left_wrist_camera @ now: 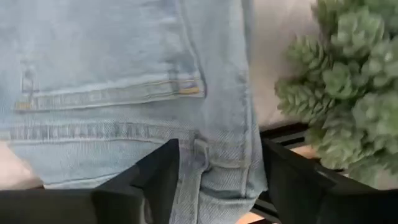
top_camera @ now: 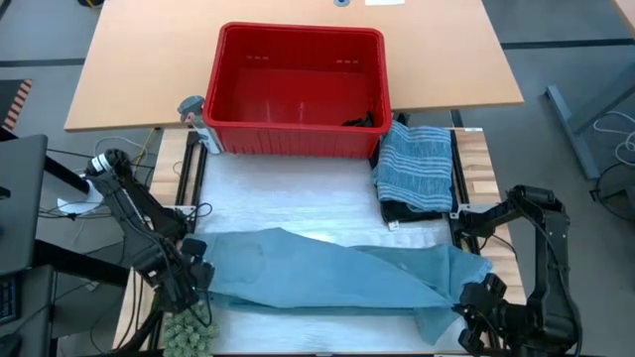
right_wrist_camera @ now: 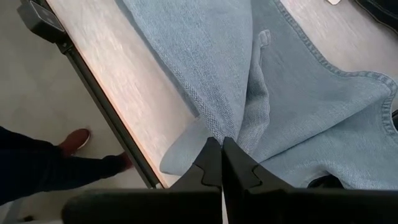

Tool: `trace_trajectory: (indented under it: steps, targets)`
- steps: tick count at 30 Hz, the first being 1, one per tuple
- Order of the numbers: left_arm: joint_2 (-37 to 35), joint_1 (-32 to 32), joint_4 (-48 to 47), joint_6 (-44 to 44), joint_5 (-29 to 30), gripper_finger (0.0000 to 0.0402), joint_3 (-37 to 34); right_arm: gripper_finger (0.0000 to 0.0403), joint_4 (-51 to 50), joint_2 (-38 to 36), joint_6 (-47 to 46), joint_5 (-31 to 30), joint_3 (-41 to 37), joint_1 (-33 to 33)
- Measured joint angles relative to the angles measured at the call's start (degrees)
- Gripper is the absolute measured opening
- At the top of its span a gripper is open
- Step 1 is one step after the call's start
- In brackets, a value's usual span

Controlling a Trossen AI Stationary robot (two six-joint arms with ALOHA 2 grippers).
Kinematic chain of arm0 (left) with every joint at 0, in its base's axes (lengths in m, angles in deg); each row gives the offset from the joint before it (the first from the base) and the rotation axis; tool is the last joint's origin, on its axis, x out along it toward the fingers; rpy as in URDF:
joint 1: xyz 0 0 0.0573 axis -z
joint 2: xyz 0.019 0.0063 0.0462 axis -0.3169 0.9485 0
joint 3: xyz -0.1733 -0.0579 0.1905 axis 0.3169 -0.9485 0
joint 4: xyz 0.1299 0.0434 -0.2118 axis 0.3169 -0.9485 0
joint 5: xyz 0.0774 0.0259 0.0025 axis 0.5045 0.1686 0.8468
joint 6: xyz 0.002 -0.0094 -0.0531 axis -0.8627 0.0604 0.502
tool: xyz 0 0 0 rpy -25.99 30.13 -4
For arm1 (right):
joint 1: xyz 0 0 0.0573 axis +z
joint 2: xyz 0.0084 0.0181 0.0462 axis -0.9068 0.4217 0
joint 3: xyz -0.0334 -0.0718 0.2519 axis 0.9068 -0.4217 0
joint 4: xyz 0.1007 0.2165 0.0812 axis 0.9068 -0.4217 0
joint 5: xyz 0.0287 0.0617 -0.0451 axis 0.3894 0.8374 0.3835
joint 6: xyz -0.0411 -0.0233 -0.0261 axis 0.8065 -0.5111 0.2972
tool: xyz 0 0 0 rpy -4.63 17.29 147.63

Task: Fold Laundry from Bin
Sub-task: Fold the light blue pants

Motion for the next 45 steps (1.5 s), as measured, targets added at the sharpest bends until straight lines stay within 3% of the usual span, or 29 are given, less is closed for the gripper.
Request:
trace_trajectory:
  steps: [6,9,11,14,17,21,24,29,34,42,45]
  targets:
    - [-3.4,-2.0,-0.4,6.8,-0.6,0.0217,4.4,0.0018,0.0,0.0,0.0,0.0,0.0,0.0]
    - [-5.6,-2.0,-1.0,9.6,1.9,0.0217,7.8,0.0018,0.0,0.0,0.0,0.0,0.0,0.0]
    - [-7.2,-1.9,-2.8,12.1,8.1,0.0217,9.2,0.0018,-0.2,0.0,0.0,0.0,0.0,0.0]
    - [-9.7,-2.0,-3.5,18.6,22.0,0.0217,8.9,0.0018,-0.5,0.0,0.0,0.0,0.0,0.0]
    - [-10.8,-3.2,-3.3,21.8,25.3,0.0217,6.6,0.0018,-0.5,0.0,0.0,0.0,0.0,0.0]
    - [-10.8,-4.9,1.4,22.2,19.9,0.021,1.1,0.0018,-0.5,0.0,0.0,-0.1,0.0,0.0]
    - [-10.7,-4.7,5.6,22.3,14.9,0.018,-4.6,0.0018,-0.5,0.0,0.0,-0.1,0.0,0.0]
    - [-10.7,-4.8,10.7,26.9,6.8,0.0097,-14.3,0.0018,-0.4,0.0,0.0,-0.1,0.0,0.0]
    - [-10.7,-4.9,20.3,25.1,-2.2,0.0011,-22.8,0.0018,-0.4,0.0,0.1,-0.1,0.0,-1.1]
    - [-11.2,-9.7,20.6,20.1,-9.7,0.0001,-30.9,0.0018,-0.4,0.0,0.7,-0.7,0.0,-6.5]
    - [-11.6,-11.7,18.9,17.0,-10.1,0.0001,-31.8,0.0018,0.4,0.0,4.3,-4.3,0.0,-10.5]
